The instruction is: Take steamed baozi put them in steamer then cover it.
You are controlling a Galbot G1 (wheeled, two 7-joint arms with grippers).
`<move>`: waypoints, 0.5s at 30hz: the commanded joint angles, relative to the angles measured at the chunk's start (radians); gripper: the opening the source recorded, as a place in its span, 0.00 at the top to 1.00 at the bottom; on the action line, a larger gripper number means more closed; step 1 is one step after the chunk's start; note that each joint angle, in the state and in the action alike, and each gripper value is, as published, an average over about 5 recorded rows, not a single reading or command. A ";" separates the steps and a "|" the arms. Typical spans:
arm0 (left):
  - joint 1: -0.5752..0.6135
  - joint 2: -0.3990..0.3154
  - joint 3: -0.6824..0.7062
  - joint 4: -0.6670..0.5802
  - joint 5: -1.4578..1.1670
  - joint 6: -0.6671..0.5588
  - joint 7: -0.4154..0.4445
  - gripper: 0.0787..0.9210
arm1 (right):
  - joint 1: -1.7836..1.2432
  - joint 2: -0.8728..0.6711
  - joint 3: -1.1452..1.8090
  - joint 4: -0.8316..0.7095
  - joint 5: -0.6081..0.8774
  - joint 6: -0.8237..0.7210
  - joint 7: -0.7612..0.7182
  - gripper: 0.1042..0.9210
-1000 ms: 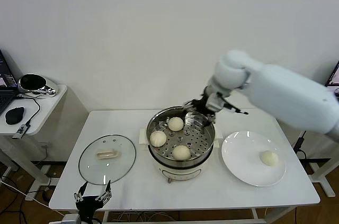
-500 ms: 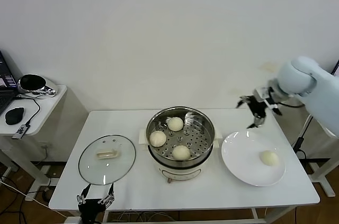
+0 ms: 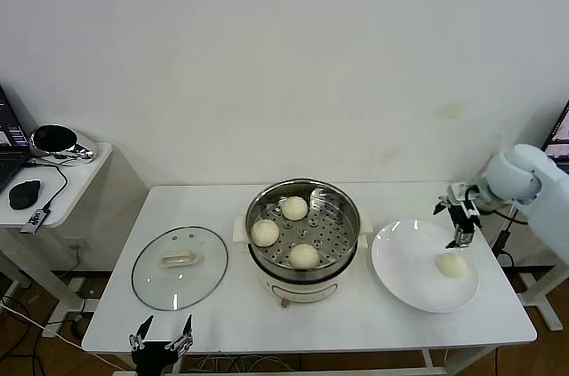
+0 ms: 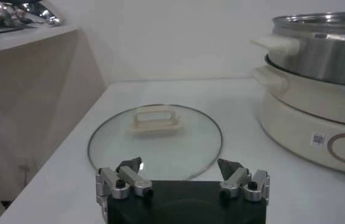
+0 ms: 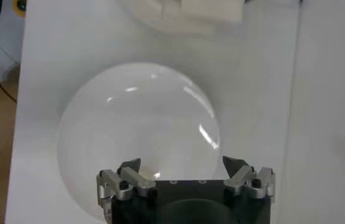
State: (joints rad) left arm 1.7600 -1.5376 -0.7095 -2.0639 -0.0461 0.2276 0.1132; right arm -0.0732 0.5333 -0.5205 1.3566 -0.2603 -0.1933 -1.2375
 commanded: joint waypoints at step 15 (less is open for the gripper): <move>0.000 0.002 -0.011 0.026 0.008 0.001 0.004 0.12 | -0.183 0.133 0.140 -0.265 -0.137 0.090 0.014 0.12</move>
State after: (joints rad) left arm 1.7580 -1.5366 -0.7214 -2.0399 -0.0388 0.2286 0.1166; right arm -0.2044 0.6273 -0.4180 1.1745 -0.3618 -0.1304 -1.2255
